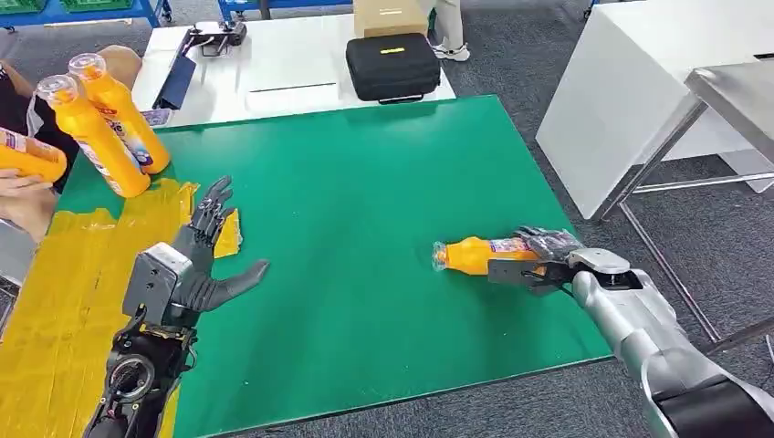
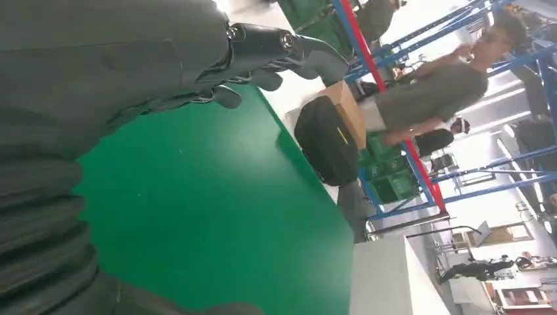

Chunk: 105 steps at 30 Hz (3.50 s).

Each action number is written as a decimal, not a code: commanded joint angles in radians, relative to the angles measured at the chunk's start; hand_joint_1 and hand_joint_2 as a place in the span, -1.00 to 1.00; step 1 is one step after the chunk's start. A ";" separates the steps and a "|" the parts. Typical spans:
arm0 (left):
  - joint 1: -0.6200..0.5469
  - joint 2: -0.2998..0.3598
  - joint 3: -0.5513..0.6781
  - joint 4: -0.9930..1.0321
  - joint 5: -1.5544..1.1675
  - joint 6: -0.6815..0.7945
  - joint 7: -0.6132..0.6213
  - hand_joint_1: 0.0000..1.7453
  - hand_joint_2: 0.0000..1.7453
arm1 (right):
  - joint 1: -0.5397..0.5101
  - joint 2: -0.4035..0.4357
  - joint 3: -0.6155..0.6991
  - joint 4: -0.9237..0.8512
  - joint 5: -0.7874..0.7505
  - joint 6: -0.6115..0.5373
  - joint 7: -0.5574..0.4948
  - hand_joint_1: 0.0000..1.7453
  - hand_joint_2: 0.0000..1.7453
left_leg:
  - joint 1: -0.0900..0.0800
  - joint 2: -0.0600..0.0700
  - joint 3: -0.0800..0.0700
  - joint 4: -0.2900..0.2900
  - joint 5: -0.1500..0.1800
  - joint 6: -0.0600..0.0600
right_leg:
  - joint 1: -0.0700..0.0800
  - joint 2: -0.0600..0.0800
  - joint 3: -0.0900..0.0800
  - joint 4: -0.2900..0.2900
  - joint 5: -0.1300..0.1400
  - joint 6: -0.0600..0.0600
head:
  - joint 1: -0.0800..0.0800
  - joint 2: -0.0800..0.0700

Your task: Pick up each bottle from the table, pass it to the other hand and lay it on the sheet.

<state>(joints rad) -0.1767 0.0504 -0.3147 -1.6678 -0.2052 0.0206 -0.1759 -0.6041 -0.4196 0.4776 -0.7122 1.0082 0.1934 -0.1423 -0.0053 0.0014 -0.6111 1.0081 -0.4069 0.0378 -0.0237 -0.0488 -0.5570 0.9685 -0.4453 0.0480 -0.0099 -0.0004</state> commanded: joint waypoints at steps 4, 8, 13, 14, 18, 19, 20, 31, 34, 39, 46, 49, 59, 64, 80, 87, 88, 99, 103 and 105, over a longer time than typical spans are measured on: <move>-0.041 0.006 -0.017 0.082 0.010 0.006 0.007 -1.00 1.00 | -0.006 0.036 0.080 0.123 -0.017 0.003 -0.014 0.76 1.00 | 0.002 -0.001 0.005 -0.001 0.000 -0.002 | 0.001 0.002 0.006 -0.003 0.000 -0.003 | 0.000 0.000; -0.033 0.006 -0.011 0.076 0.016 0.015 0.006 -1.00 1.00 | 0.015 0.039 0.050 0.074 -0.068 -0.068 -0.020 1.00 1.00 | 0.002 -0.001 0.007 -0.002 -0.001 -0.003 | 0.002 0.003 0.008 -0.004 -0.001 -0.003 | 0.000 0.000; 0.015 0.013 0.030 0.026 0.015 0.028 0.003 -1.00 1.00 | 0.106 0.082 -0.026 -0.171 -0.130 -0.147 0.032 1.00 1.00 | 0.002 0.003 0.006 -0.002 -0.001 -0.003 | 0.002 0.007 0.006 -0.003 0.000 -0.003 | 0.000 0.000; 0.025 0.016 0.033 0.015 0.011 0.033 0.002 -1.00 1.00 | 0.120 0.100 -0.049 -0.213 -0.147 -0.169 0.033 1.00 1.00 | 0.002 0.004 0.007 -0.002 -0.002 -0.004 | 0.002 0.009 0.007 -0.003 0.000 -0.004 | 0.000 0.000; 0.063 0.034 0.036 -0.034 -0.002 0.043 0.004 -1.00 1.00 | 0.221 0.255 -0.242 -0.433 -0.393 -0.431 -0.062 1.00 1.00 | 0.002 0.006 0.003 -0.001 -0.002 -0.003 | 0.002 0.010 0.003 -0.001 0.000 -0.003 | 0.000 0.000; 0.061 0.037 0.032 -0.033 -0.002 0.044 0.004 -1.00 1.00 | 0.237 0.251 -0.222 -0.470 -0.402 -0.437 -0.046 1.00 1.00 | 0.002 0.007 0.004 -0.001 -0.003 -0.004 | 0.002 0.011 0.003 -0.001 -0.001 -0.004 | 0.000 0.000; 0.053 0.045 0.021 -0.027 -0.007 0.037 0.010 -1.00 1.00 | 0.257 0.273 -0.250 -0.506 -0.490 -0.454 -0.082 1.00 1.00 | 0.002 0.006 0.001 -0.001 -0.002 -0.003 | 0.002 0.009 0.001 0.000 0.000 -0.003 | 0.000 0.000; -0.116 0.044 -0.150 -0.021 0.215 -0.224 0.046 -1.00 1.00 | 0.349 0.392 -0.167 -0.777 -0.859 -0.572 -0.205 1.00 1.00 | 0.002 -0.003 -0.006 0.001 -0.001 -0.003 | 0.002 0.000 -0.004 0.002 -0.002 -0.003 | 0.000 0.000; -0.149 0.035 -0.186 -0.014 0.224 -0.245 0.055 -1.00 1.00 | 0.341 0.397 -0.130 -0.766 -0.882 -0.538 -0.194 1.00 1.00 | 0.002 -0.003 -0.005 0.001 -0.001 -0.003 | 0.002 0.001 -0.003 0.001 -0.002 -0.003 | 0.000 0.000; -0.157 0.039 -0.200 -0.013 0.257 -0.269 0.054 -1.00 1.00 | 0.330 0.400 -0.105 -0.751 -0.896 -0.504 -0.198 1.00 1.00 | 0.001 -0.002 -0.005 0.000 0.000 -0.002 | 0.001 0.000 -0.003 0.000 -0.001 -0.002 | 0.000 0.000; -0.203 0.033 -0.265 -0.024 0.283 -0.291 0.062 -1.00 1.00 | 0.275 0.405 -0.013 -0.689 -1.047 -0.284 -0.192 1.00 1.00 | 0.002 0.000 -0.004 0.001 -0.001 -0.003 | 0.001 0.003 -0.002 0.001 -0.002 -0.003 | 0.000 0.000; -0.197 0.036 -0.269 -0.032 0.281 -0.282 0.054 -1.00 1.00 | 0.259 0.405 0.034 -0.664 -1.043 -0.239 -0.194 1.00 1.00 | 0.002 0.000 -0.004 0.000 0.000 -0.002 | 0.001 0.001 -0.003 0.000 -0.001 -0.002 | 0.000 0.000; -0.202 0.017 -0.284 -0.047 0.281 -0.270 0.054 -1.00 1.00 | 0.223 0.414 0.146 -0.623 -0.996 -0.222 -0.183 1.00 1.00 | 0.002 0.001 -0.003 0.000 -0.002 -0.003 | 0.002 0.004 -0.001 0.000 -0.001 -0.003 | 0.000 0.000; -0.217 0.005 -0.291 -0.031 0.272 -0.253 0.061 -1.00 1.00 | 0.202 0.433 0.188 -0.610 -0.960 -0.228 -0.167 1.00 1.00 | 0.002 -0.001 -0.005 0.000 0.000 -0.002 | 0.001 0.001 -0.004 0.000 -0.001 -0.002 | 0.000 0.000; -0.202 -0.009 -0.275 -0.037 0.256 -0.228 0.077 -1.00 1.00 | 0.182 0.447 0.249 -0.567 -0.932 -0.235 -0.146 1.00 1.00 | 0.002 0.000 -0.004 0.000 -0.001 -0.002 | 0.001 0.002 -0.002 0.000 -0.001 -0.002 | 0.000 0.000; -0.202 -0.009 -0.275 -0.037 0.256 -0.228 0.077 -1.00 1.00 | 0.182 0.447 0.249 -0.567 -0.932 -0.235 -0.146 1.00 1.00 | 0.002 0.000 -0.003 0.000 -0.001 -0.003 | 0.001 0.002 -0.001 0.000 -0.001 -0.003 | 0.000 0.000; -0.202 -0.009 -0.275 -0.037 0.256 -0.228 0.077 -1.00 1.00 | 0.182 0.447 0.249 -0.567 -0.932 -0.235 -0.146 1.00 1.00 | 0.002 -0.001 -0.004 0.000 -0.001 -0.002 | 0.001 0.001 -0.002 0.000 -0.001 -0.002 | 0.000 0.000; -0.194 -0.010 -0.260 -0.002 0.214 -0.187 0.073 -1.00 1.00 | 0.162 0.473 0.318 -0.549 -0.906 -0.232 -0.135 1.00 1.00 | 0.002 0.001 -0.003 -0.001 -0.001 -0.003 | 0.001 0.004 -0.002 0.000 -0.001 -0.003 | 0.000 0.000; -0.195 -0.014 -0.265 0.000 0.194 -0.170 0.075 -1.00 1.00 | 0.155 0.476 0.333 -0.535 -0.906 -0.229 -0.134 1.00 1.00 | 0.002 0.002 -0.001 -0.001 -0.002 -0.003 | 0.002 0.005 0.001 -0.001 -0.002 -0.004 | 0.000 0.000; -0.195 -0.019 -0.277 0.001 0.180 -0.169 0.084 -1.00 1.00 | 0.155 0.476 0.335 -0.534 -0.906 -0.229 -0.134 1.00 1.00 | 0.002 0.000 -0.003 -0.001 -0.001 -0.003 | 0.001 0.003 -0.001 -0.001 -0.001 -0.003 | 0.000 0.000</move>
<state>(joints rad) -0.3493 0.0427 -0.5493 -1.7277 0.0061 -0.1568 -0.1064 -0.3877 0.0488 0.7263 -1.3299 0.0984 -0.0412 -0.2838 -0.0044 0.0002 -0.6179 1.0079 -0.4064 0.0373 -0.0233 -0.0507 -0.5624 0.9693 -0.4457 0.0479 -0.0095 -0.0004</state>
